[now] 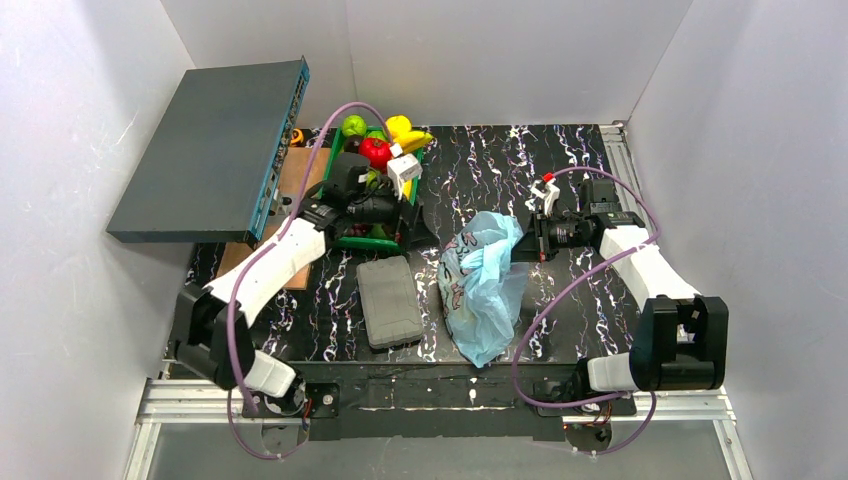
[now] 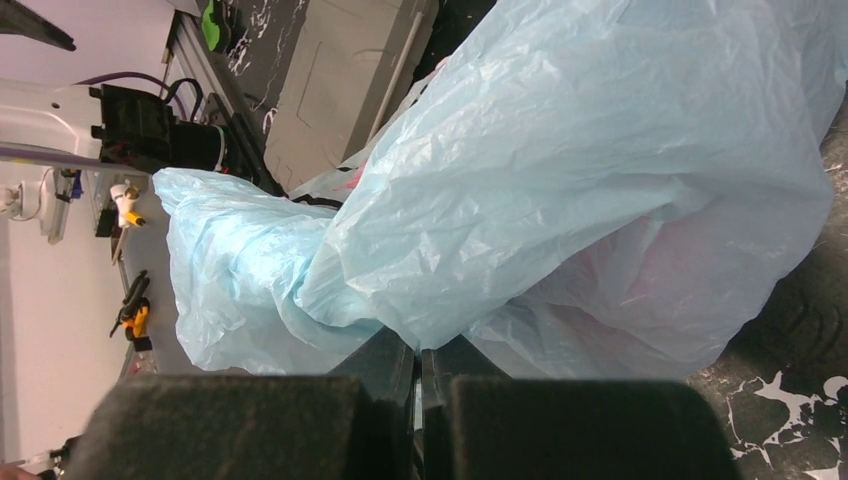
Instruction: Place the fake fruits into the plastic bag and tie a complex knot
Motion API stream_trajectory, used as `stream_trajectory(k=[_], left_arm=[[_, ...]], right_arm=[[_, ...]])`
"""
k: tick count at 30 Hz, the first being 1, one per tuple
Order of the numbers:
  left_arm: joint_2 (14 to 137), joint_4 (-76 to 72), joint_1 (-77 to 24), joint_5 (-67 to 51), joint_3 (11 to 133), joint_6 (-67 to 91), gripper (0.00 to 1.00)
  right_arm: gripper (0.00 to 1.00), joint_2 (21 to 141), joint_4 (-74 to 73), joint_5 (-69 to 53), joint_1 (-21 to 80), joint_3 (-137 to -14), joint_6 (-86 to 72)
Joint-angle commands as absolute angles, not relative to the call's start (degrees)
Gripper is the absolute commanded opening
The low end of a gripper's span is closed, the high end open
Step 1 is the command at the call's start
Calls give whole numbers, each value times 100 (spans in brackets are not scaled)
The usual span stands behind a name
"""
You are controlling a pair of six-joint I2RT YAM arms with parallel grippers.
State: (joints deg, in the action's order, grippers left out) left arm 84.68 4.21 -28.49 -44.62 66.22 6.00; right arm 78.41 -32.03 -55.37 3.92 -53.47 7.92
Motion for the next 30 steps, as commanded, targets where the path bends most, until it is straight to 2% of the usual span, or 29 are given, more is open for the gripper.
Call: stream_trajectory(k=[1, 5, 8, 10, 16, 25, 30], left_arm=[[7753, 2577, -2874, -3796, 7155, -1861, 98], [7820, 4014, -2874, -3687, 7908, -2167, 98], [8026, 4756, -2869, -4512, 8246, -2338, 98], [8047, 4676, -3002, -4781, 8133, -2338, 98], [8278, 4231, -3890, -4164, 7980, -2652, 98], [8994, 3809, -4418, -4008, 8286, -2321, 90], [9299, 3074, -4548, -3564, 8223, -1774, 86]], right_arm=[[1, 7620, -3282, -5436, 413, -5449, 923], [1, 7658, -3320, -5344, 445, -5475, 1014], [1, 7665, -3335, -5300, 470, -5501, 1068], [1, 7656, -3365, -5279, 490, -5519, 1104], [1, 7591, -3418, -5232, 540, -5515, 1168], [1, 7493, -3421, -5219, 630, -5510, 1183], [1, 7459, -3393, -5227, 663, -5511, 1168]])
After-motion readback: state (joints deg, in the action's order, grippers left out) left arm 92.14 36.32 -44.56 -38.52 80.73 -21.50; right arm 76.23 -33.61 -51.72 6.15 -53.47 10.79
